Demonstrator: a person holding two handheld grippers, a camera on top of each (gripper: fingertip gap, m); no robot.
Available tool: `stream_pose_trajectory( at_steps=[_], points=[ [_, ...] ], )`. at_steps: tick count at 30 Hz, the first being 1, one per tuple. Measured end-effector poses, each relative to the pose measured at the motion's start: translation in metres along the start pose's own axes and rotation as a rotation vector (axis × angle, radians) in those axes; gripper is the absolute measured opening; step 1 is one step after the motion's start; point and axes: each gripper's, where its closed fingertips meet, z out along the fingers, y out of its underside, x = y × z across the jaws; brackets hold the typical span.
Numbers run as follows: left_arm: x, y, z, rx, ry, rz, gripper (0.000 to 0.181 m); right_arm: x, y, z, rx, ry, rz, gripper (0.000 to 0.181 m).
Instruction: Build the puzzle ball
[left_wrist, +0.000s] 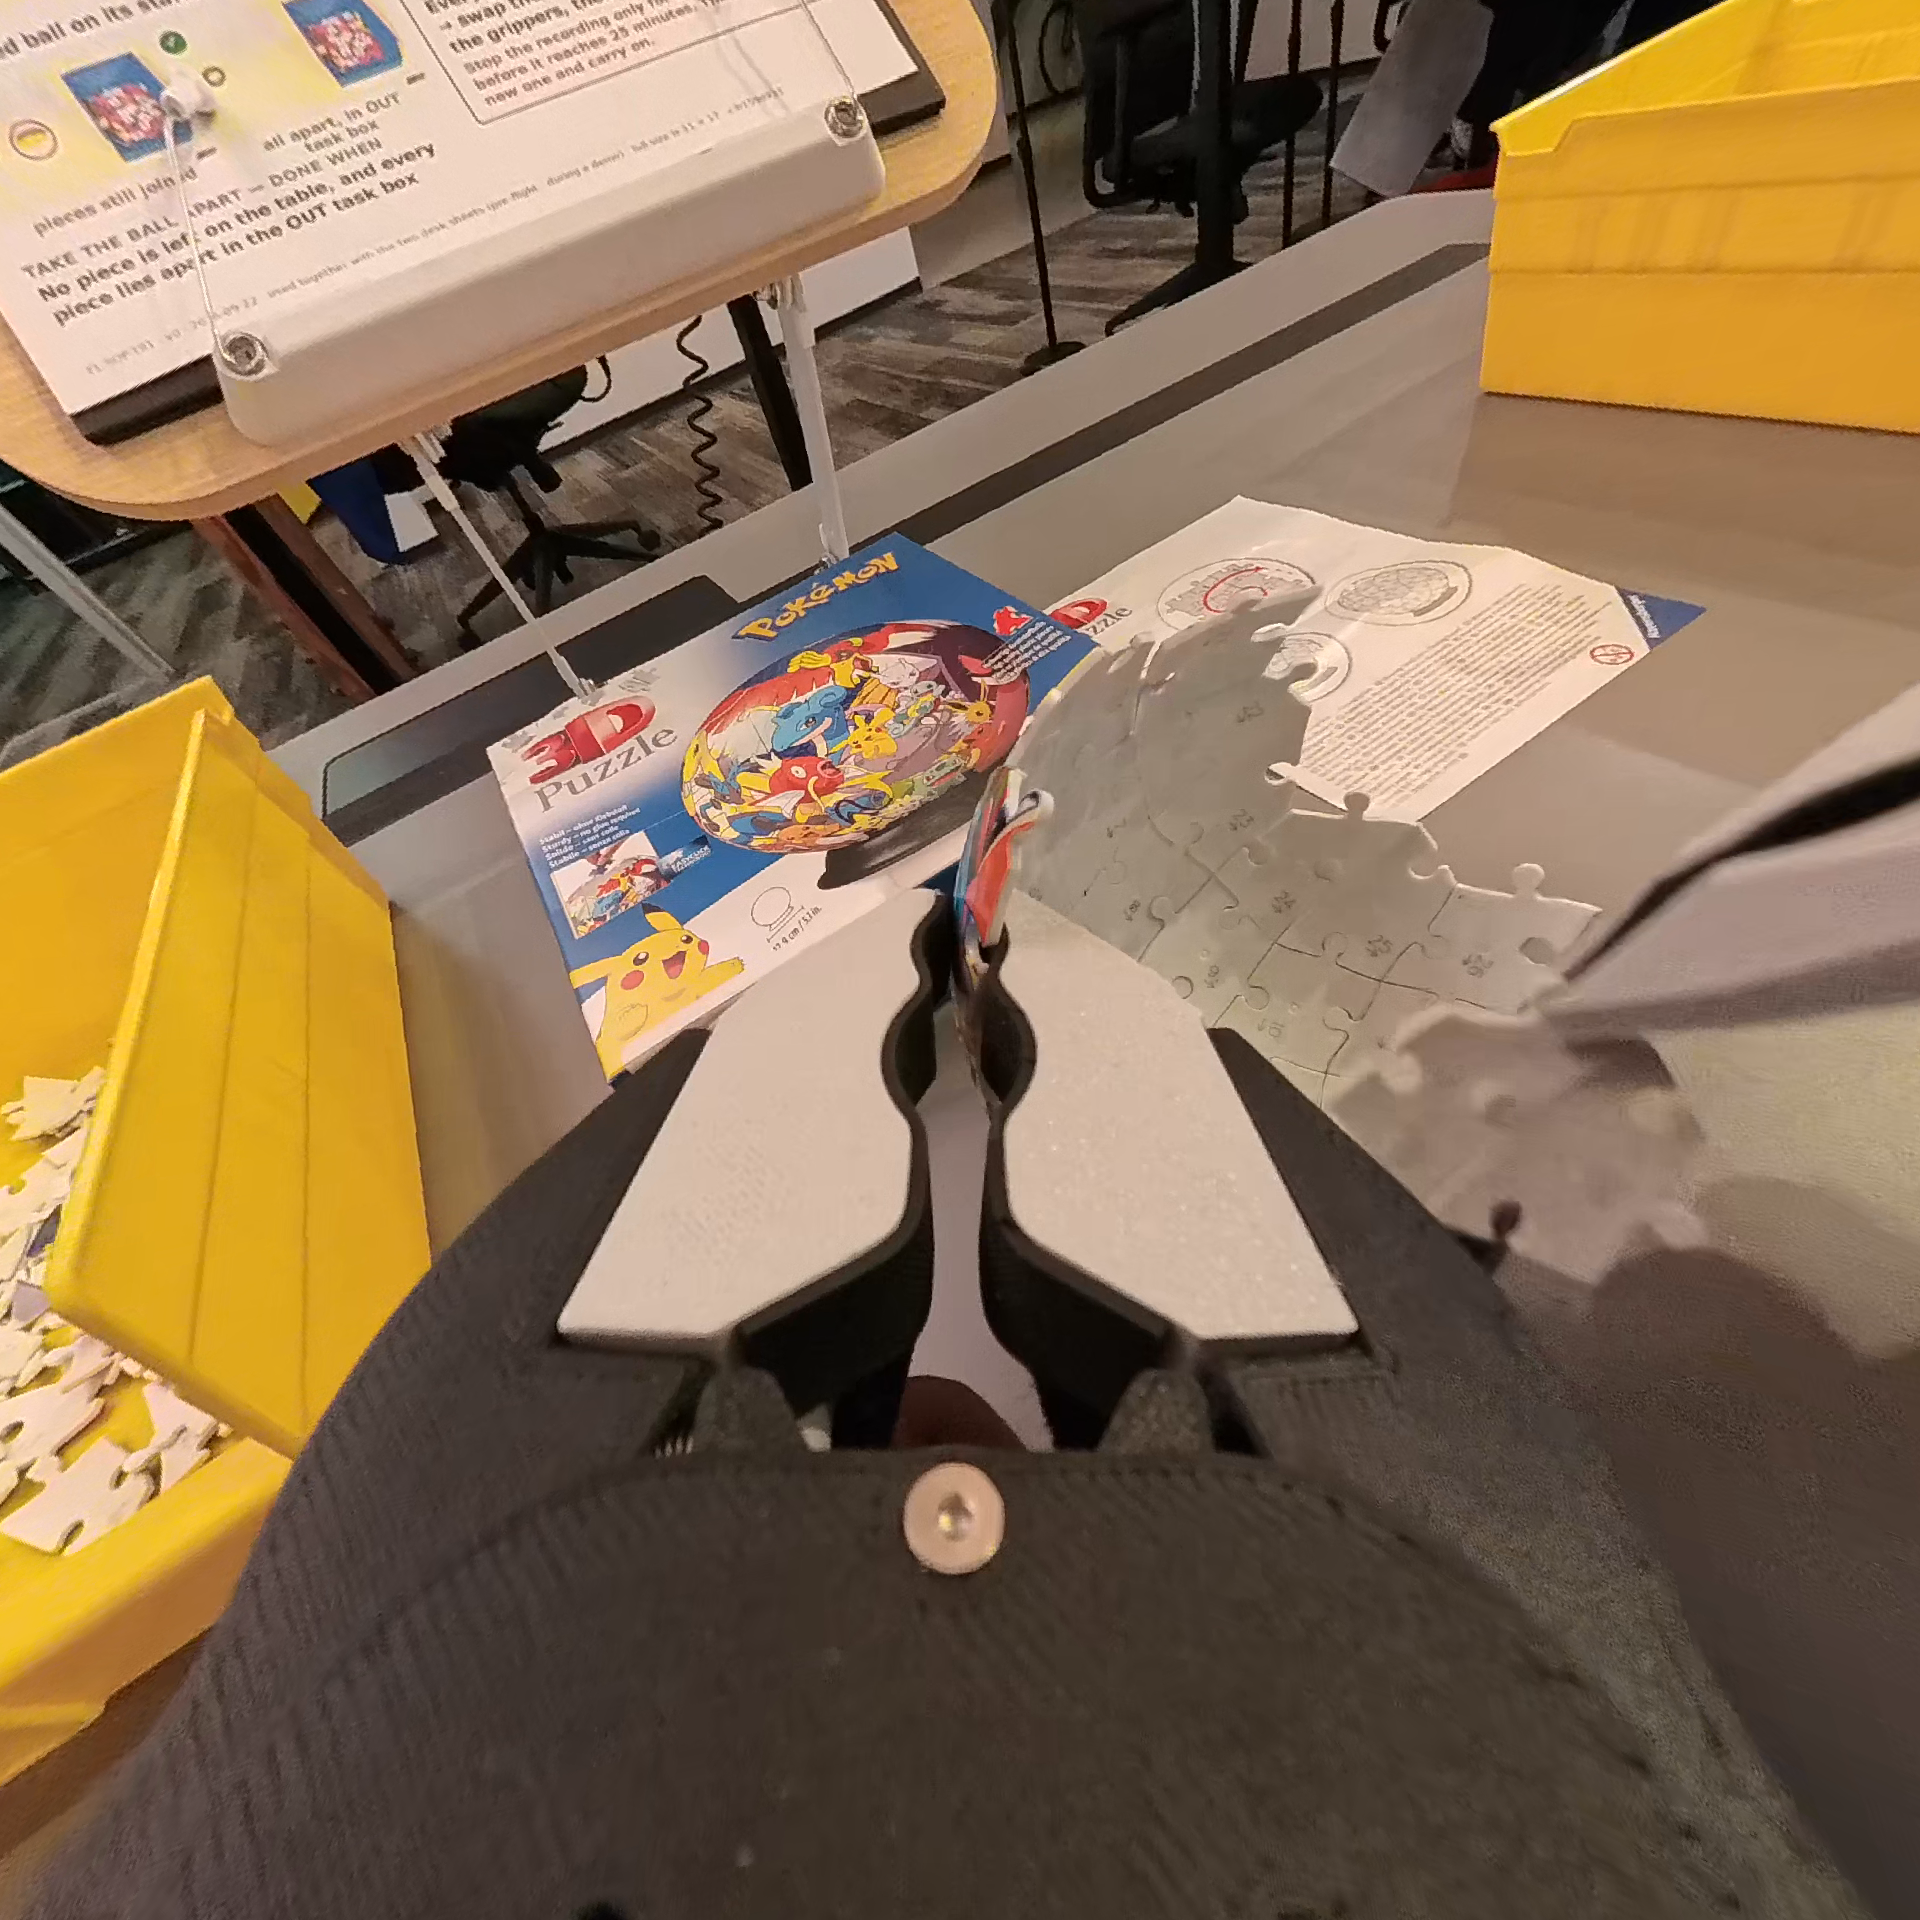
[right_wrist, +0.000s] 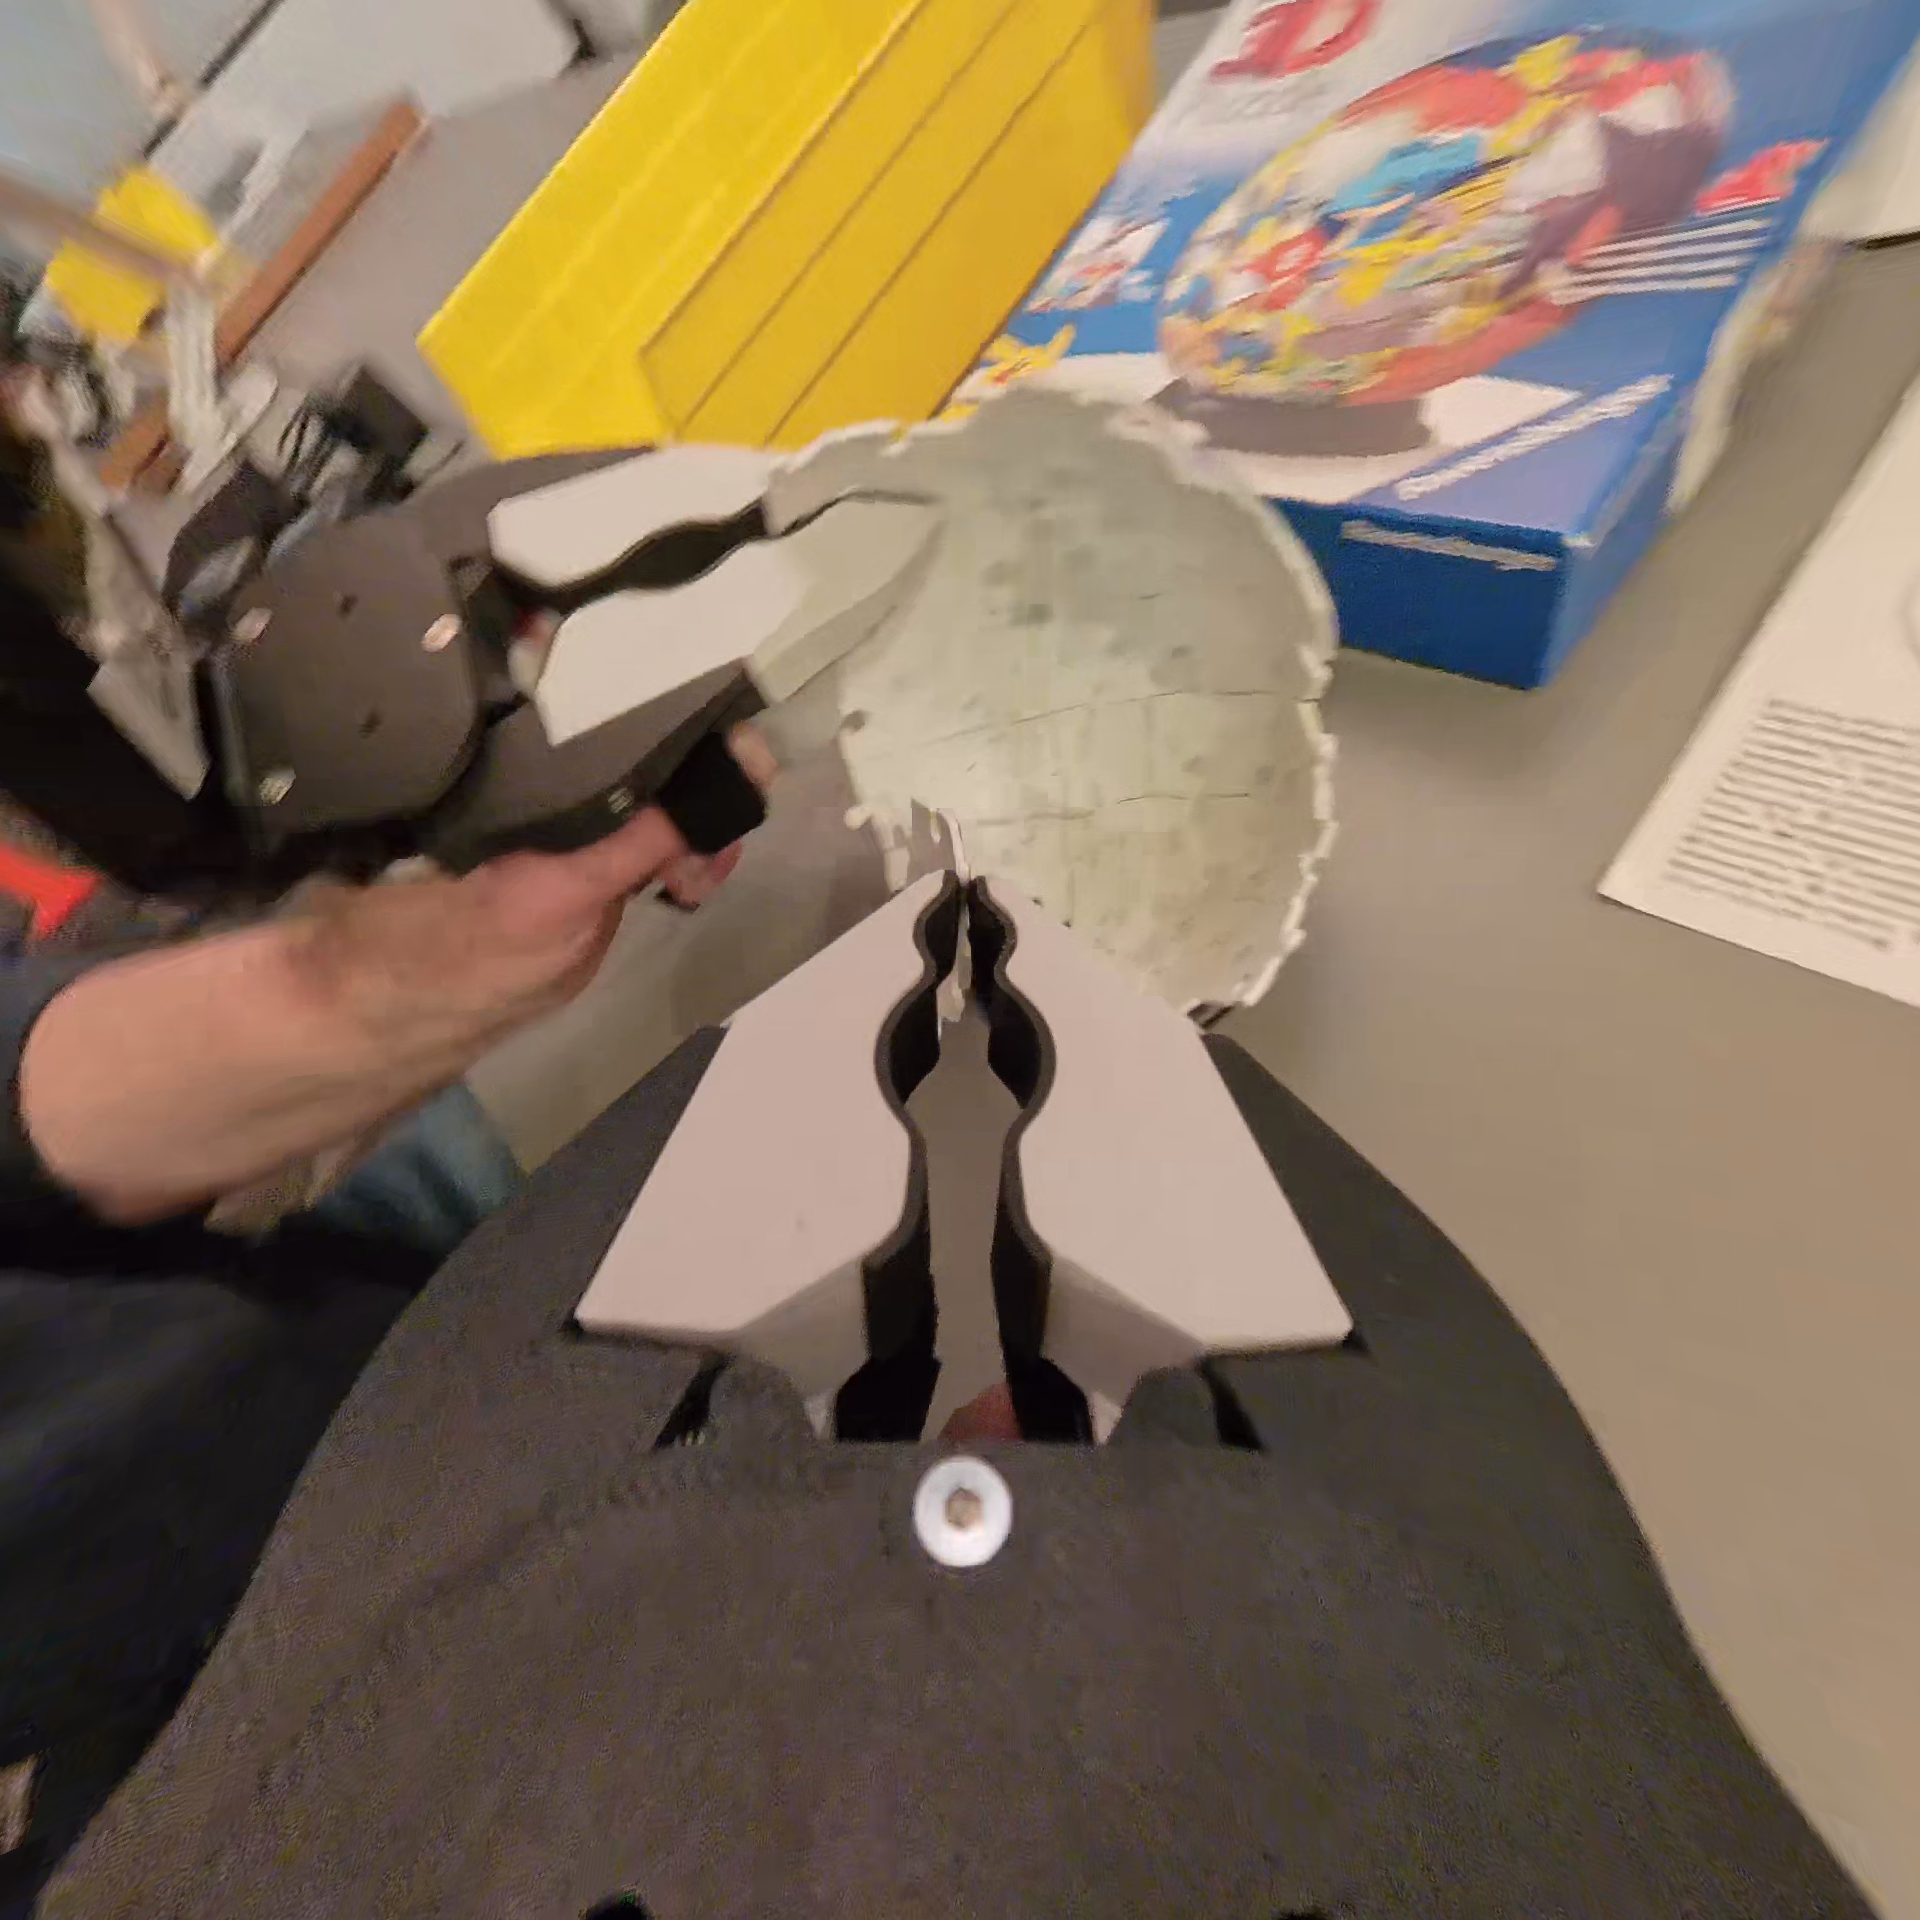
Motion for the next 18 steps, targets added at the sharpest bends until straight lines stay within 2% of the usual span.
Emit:
stream_pose_trajectory(
  at_steps=[4,7,18],
  points=[
    [0.002,0.002,0.001,-0.007,-0.001,-0.009,0.003,0.021,0.0,0.008,0.065,0.12,0.071,0.0],
    [0.002,0.003,0.001,-0.009,0.002,-0.015,0.003,0.025,0.004,0.013,0.052,0.186,0.015,0.0],
    [0.001,0.009,-0.005,-0.042,0.012,-0.047,0.01,0.038,0.011,0.017,-0.006,0.25,-0.075,0.0]
  ],
)
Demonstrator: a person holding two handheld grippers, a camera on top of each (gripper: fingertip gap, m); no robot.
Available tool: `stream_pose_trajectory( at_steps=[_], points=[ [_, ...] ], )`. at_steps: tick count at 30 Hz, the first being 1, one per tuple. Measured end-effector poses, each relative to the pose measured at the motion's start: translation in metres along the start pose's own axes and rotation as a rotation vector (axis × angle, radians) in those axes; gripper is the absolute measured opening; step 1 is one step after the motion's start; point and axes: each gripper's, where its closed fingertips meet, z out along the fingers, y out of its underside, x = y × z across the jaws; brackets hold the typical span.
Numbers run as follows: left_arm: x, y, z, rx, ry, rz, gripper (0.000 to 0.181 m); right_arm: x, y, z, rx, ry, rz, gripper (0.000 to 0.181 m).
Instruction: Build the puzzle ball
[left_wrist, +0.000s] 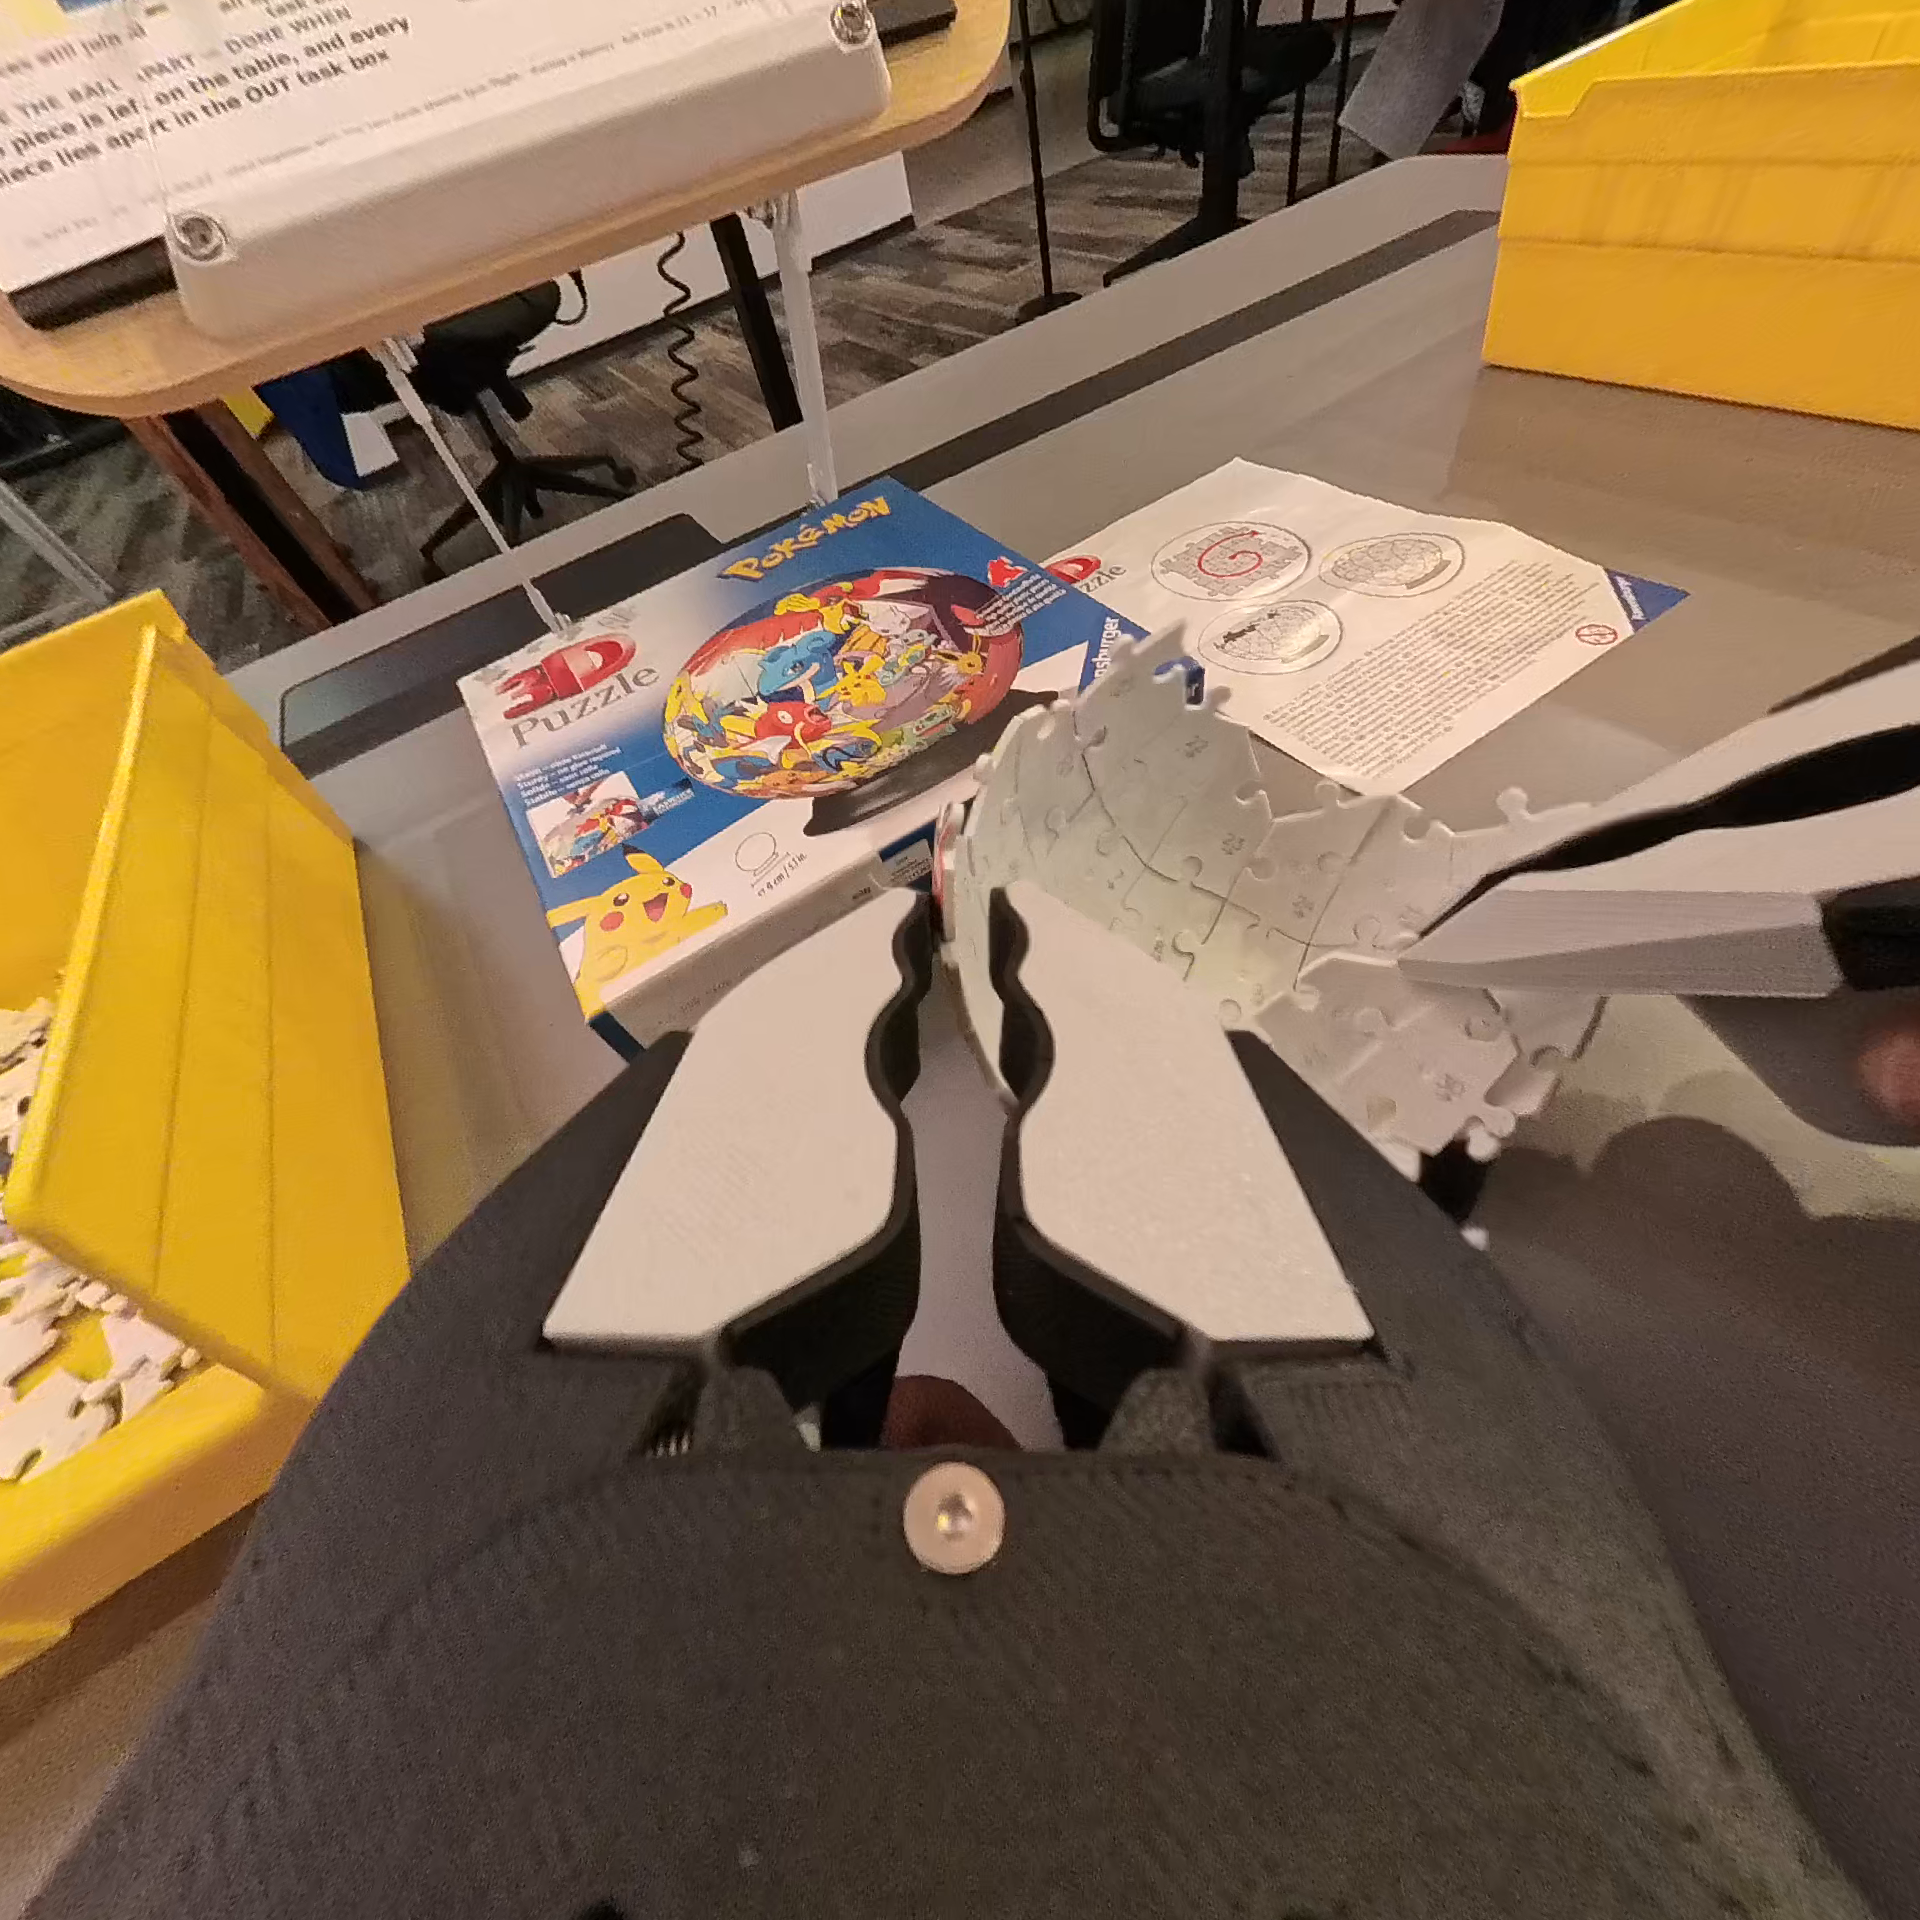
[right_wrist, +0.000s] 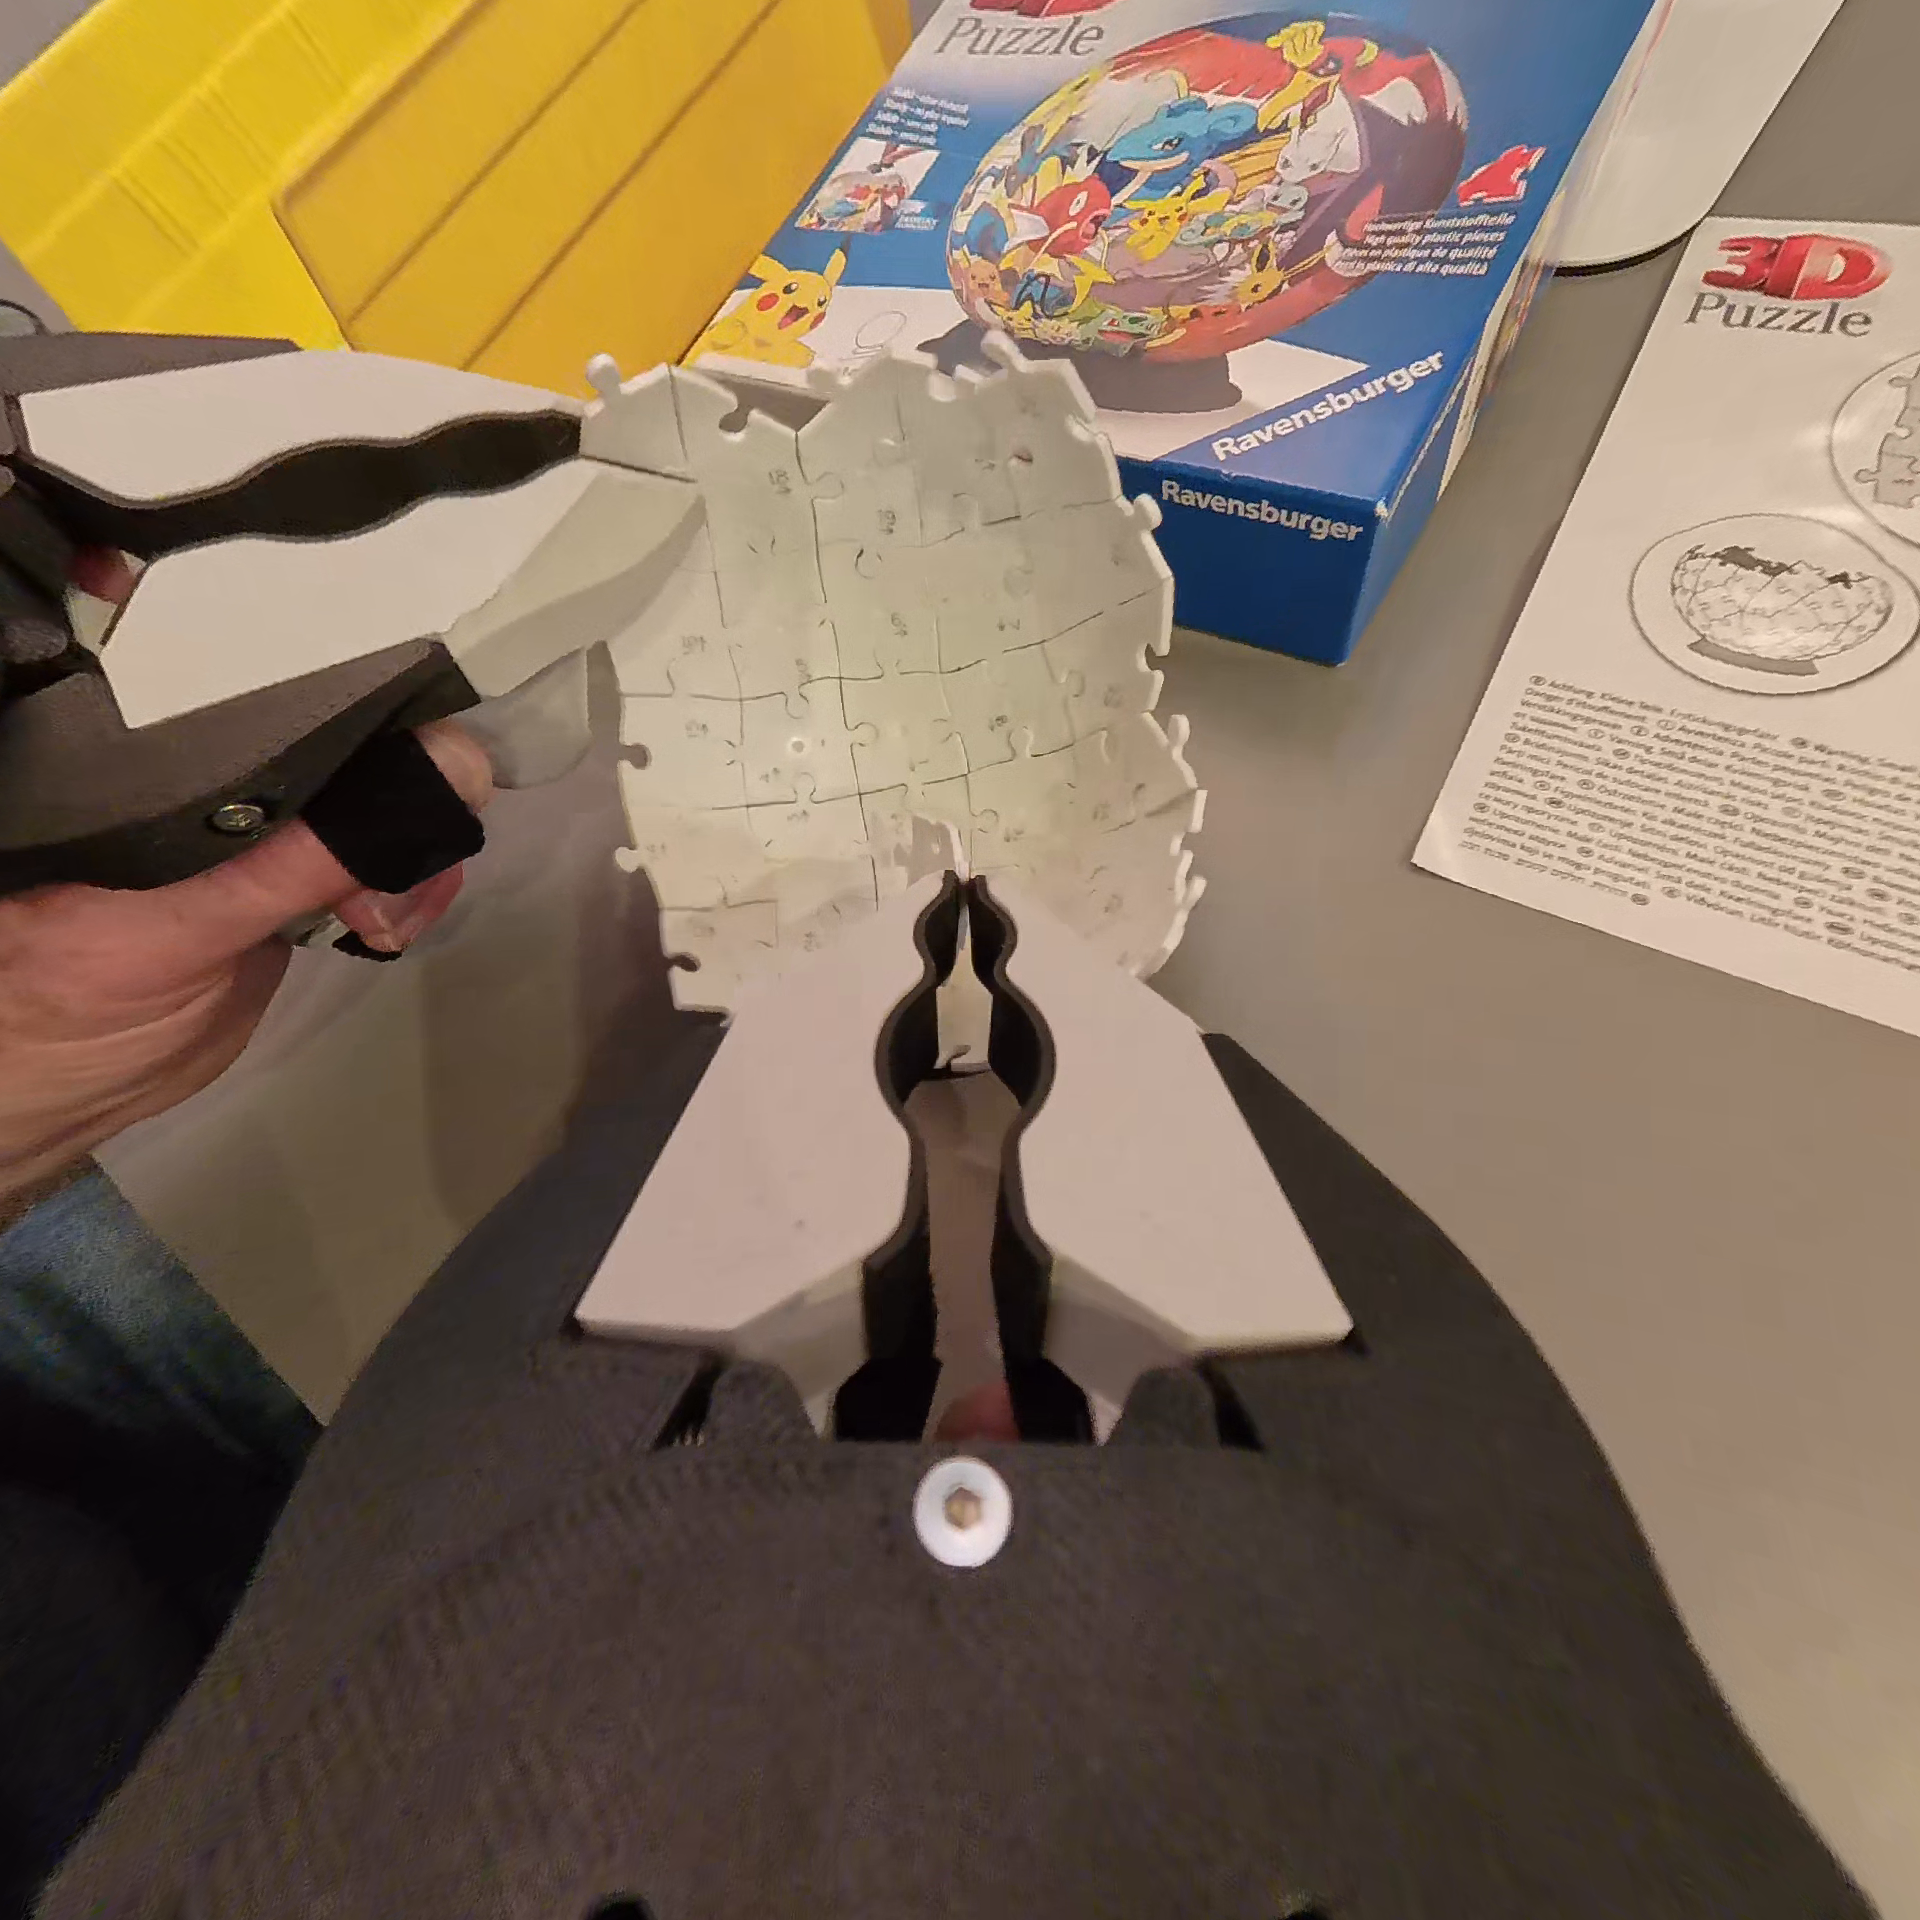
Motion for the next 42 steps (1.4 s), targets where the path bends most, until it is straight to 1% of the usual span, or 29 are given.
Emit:
stream_pose_trajectory(
  at_steps=[4,8,9,12,15,17,19,20,22,24,25,29,31,33,35,36,39,41,42],
  points=[
    [-0.004,0.003,-0.006,-0.01,-0.013,-0.019,0.016,-0.002,-0.006,-0.006,0.022,-0.016,0.01,0.0],
    [-0.012,0.001,-0.018,-0.006,-0.04,-0.028,0.027,-0.002,-0.012,-0.012,0.066,-0.057,0.077,0.0],
    [-0.015,-0.003,-0.022,0.004,-0.053,-0.027,0.031,-0.001,-0.016,-0.016,0.089,-0.072,0.103,0.0],
    [-0.011,-0.024,-0.04,0.066,-0.04,-0.008,0.029,-0.004,-0.033,-0.03,0.186,-0.17,0.234,0.0],
    [0.018,-0.03,-0.047,0.031,0.103,-0.065,0.027,-0.009,-0.054,-0.048,0.294,-0.281,0.354,0.0],
    [0.035,-0.035,-0.049,0.017,0.186,-0.141,0.027,-0.013,-0.066,-0.06,0.363,-0.332,0.394,0.0],
    [0.05,-0.037,-0.047,-0.009,0.275,-0.214,0.026,-0.021,-0.07,-0.066,0.385,-0.381,0.399,0.0],
    [0.054,-0.04,-0.046,-0.007,0.312,-0.267,0.025,-0.025,-0.071,-0.067,0.384,-0.394,0.395,0.0],
    [0.064,-0.045,-0.044,-0.025,0.445,-0.425,0.02,-0.034,-0.07,-0.068,0.378,-0.426,0.377,0.0],
    [0.065,-0.054,-0.043,-0.013,0.554,-0.616,0.018,-0.039,-0.069,-0.068,0.375,-0.44,0.37,0.0],
    [0.065,-0.055,-0.043,-0.014,0.592,-0.665,0.016,-0.04,-0.068,-0.068,0.372,-0.444,0.369,0.0],
    [0.066,-0.056,-0.047,-0.019,0.674,-0.684,0.007,-0.04,-0.066,-0.068,0.364,-0.462,0.398,0.0],
    [0.07,-0.056,-0.048,-0.051,0.725,-0.681,0.002,-0.037,-0.064,-0.066,0.353,-0.455,0.392,0.001],
    [0.071,-0.055,-0.048,-0.071,0.754,-0.724,0.002,-0.038,-0.063,-0.066,0.334,-0.463,0.356,0.005],
    [0.071,-0.055,-0.049,-0.083,0.798,-0.803,0.002,-0.038,-0.064,-0.068,0.317,-0.453,0.271,0.017],
    [0.07,-0.055,-0.049,-0.089,0.819,-0.844,0.002,-0.036,-0.064,-0.069,0.307,-0.431,0.197,0.022],
    [0.07,-0.056,-0.053,-0.112,0.908,-0.929,0.002,-0.039,-0.066,-0.08,0.287,-0.37,-0.156,0.023],
    [0.071,-0.057,-0.055,-0.13,0.96,-0.95,0.002,-0.042,-0.06,-0.085,0.219,-0.338,-0.417,0.023],
    [0.071,-0.058,-0.056,-0.141,0.975,-0.937,0.002,-0.041,-0.059,-0.085,0.181,-0.326,-0.476,0.024]
  ],
)
